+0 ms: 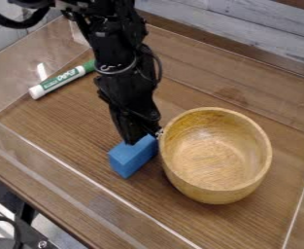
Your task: Put the blue block in the brown bowl
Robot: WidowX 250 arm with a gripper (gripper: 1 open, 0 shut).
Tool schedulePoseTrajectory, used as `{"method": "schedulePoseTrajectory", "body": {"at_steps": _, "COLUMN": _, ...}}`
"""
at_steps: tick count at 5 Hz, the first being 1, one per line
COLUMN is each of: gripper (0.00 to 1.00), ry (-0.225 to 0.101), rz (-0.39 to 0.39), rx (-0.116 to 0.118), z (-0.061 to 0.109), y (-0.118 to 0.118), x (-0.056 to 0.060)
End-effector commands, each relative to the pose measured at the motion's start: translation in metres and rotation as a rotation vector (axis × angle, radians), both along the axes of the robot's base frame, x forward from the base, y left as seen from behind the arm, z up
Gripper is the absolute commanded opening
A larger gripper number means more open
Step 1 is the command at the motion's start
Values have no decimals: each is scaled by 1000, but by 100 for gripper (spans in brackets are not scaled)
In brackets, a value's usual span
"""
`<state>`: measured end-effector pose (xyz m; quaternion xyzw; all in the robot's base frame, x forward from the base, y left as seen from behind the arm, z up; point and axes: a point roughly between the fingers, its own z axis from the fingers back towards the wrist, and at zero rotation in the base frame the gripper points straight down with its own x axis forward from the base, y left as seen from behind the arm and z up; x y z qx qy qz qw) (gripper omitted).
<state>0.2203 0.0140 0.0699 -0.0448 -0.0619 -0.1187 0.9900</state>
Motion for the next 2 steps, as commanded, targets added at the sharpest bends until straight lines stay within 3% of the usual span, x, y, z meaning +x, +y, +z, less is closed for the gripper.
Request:
{"method": "schedulePoseTrajectory", "body": {"at_steps": 1, "gripper": 0, "ry": -58, "rz": 10, "rx": 6, "z": 11, "y": 3, "x": 11}}
{"method": "schedulePoseTrajectory", "body": {"at_steps": 2, "gripper": 0, "ry": -59, "rz": 14, "rx": 5, "z": 9, "y": 4, "x": 11}}
